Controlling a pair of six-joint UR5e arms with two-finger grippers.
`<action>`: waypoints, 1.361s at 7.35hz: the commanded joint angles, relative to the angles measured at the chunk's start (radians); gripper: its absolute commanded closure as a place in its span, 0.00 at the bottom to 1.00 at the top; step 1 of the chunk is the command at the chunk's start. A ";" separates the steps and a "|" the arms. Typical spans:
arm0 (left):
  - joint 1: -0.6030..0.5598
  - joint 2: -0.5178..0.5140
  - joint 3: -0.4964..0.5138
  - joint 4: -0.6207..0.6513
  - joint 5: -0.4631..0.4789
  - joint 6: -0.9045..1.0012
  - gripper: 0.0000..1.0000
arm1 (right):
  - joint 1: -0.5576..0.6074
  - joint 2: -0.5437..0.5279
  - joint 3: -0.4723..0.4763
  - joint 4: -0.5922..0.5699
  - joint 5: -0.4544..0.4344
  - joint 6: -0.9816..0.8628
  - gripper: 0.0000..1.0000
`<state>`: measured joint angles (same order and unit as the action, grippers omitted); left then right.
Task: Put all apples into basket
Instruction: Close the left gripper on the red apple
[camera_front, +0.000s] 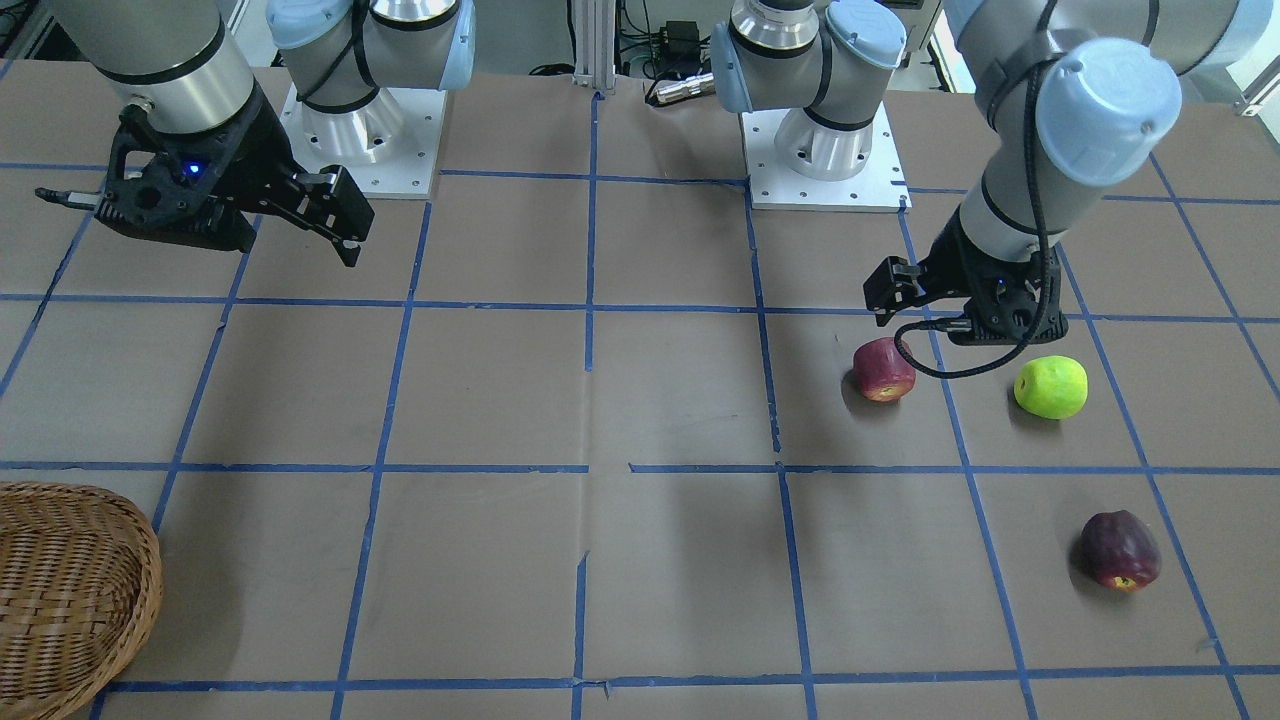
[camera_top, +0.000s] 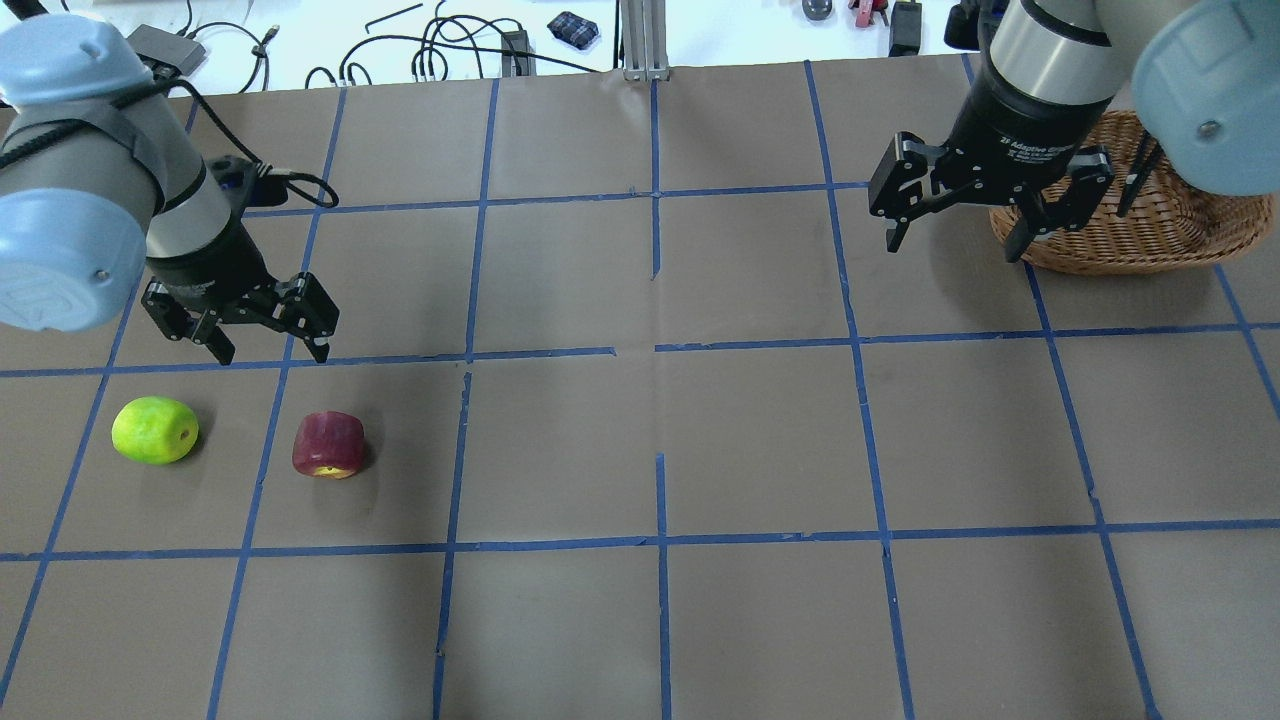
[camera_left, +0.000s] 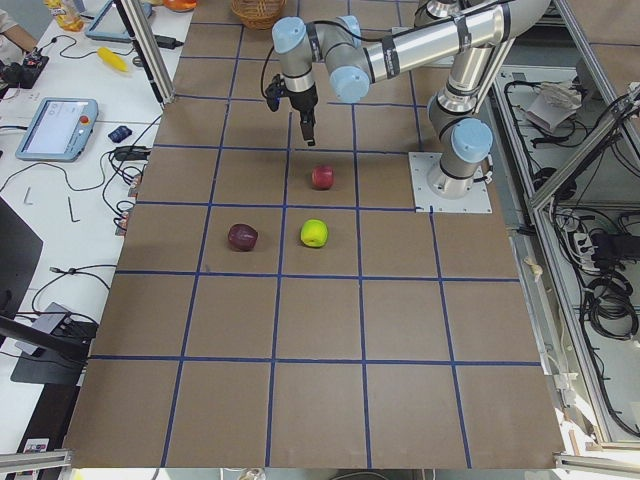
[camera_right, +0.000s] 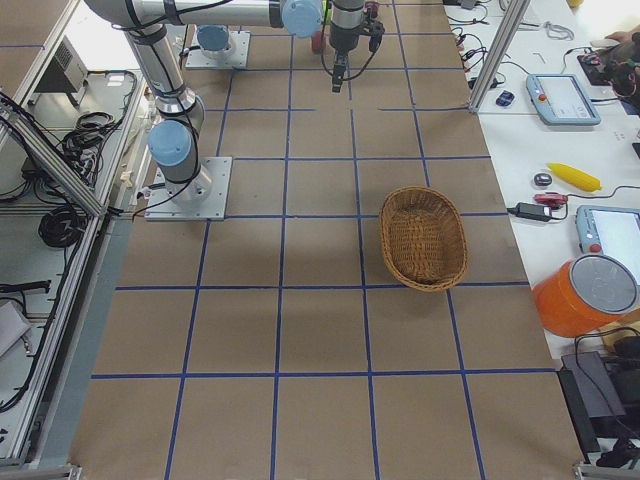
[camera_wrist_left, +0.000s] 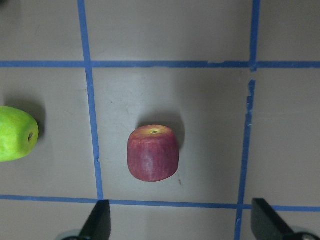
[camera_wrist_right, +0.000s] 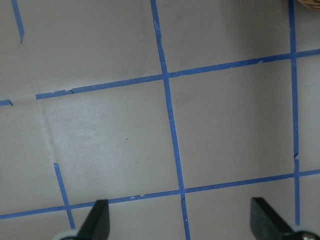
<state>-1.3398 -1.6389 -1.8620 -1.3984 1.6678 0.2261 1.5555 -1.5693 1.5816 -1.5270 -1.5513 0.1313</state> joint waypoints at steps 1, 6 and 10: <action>0.030 -0.024 -0.173 0.198 0.000 0.104 0.00 | 0.002 -0.001 0.000 0.001 0.000 0.002 0.00; 0.048 -0.151 -0.259 0.329 -0.002 0.099 0.00 | 0.002 0.000 0.000 -0.001 0.000 -0.001 0.00; 0.019 -0.110 -0.240 0.400 -0.101 0.076 0.65 | 0.002 0.000 0.000 -0.001 -0.001 0.001 0.00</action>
<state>-1.3074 -1.7756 -2.1154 -0.9957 1.6368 0.3218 1.5569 -1.5699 1.5815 -1.5280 -1.5522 0.1325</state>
